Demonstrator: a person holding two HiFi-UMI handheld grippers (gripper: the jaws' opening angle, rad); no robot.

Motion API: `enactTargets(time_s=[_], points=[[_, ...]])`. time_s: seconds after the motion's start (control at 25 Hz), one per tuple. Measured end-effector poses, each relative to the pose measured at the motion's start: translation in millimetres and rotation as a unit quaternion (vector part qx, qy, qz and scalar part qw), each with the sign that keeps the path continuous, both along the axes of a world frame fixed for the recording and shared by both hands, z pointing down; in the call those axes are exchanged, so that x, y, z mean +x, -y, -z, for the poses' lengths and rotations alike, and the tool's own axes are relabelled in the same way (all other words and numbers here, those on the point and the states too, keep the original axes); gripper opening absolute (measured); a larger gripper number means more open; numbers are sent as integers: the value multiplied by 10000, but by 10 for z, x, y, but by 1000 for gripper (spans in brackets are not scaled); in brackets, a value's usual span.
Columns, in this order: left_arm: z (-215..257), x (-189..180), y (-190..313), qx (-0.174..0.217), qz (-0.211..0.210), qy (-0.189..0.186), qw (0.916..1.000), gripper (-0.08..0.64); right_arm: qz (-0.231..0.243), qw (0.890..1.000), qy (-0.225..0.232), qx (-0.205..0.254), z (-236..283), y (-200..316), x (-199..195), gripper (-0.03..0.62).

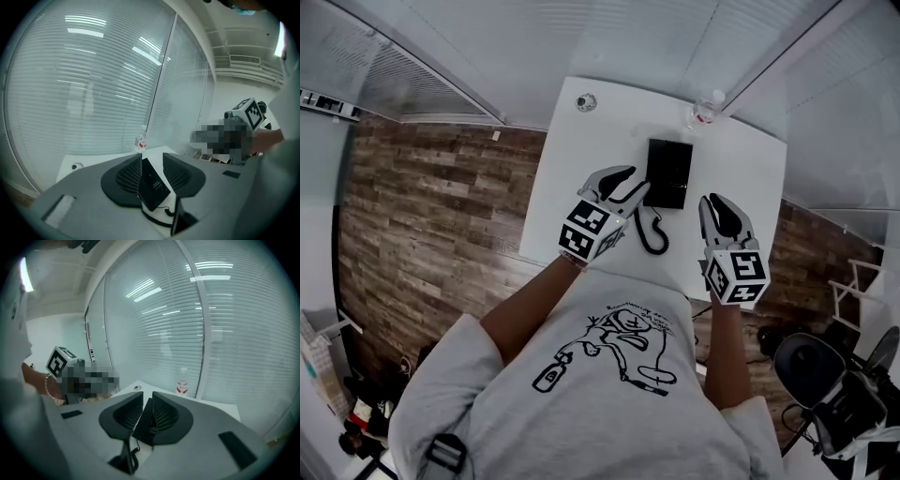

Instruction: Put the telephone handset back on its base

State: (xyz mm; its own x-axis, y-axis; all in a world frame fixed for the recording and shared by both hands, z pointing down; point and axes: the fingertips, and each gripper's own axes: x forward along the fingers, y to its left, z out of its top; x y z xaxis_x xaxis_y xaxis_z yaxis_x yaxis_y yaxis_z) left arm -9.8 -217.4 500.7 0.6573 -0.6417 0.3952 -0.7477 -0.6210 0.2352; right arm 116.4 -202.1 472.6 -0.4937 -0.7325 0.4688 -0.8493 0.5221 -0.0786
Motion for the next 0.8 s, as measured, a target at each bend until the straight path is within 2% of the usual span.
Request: enactTargets(time_s=[0.36, 0.8], points=[[929, -4, -244, 840, 84, -429, 9955, 120, 267, 9957, 30, 881, 836, -204, -151, 52], [1765, -60, -581, 1639, 225, -706, 9837, 112, 362, 9876, 32, 1526, 1610, -512, -222, 52]])
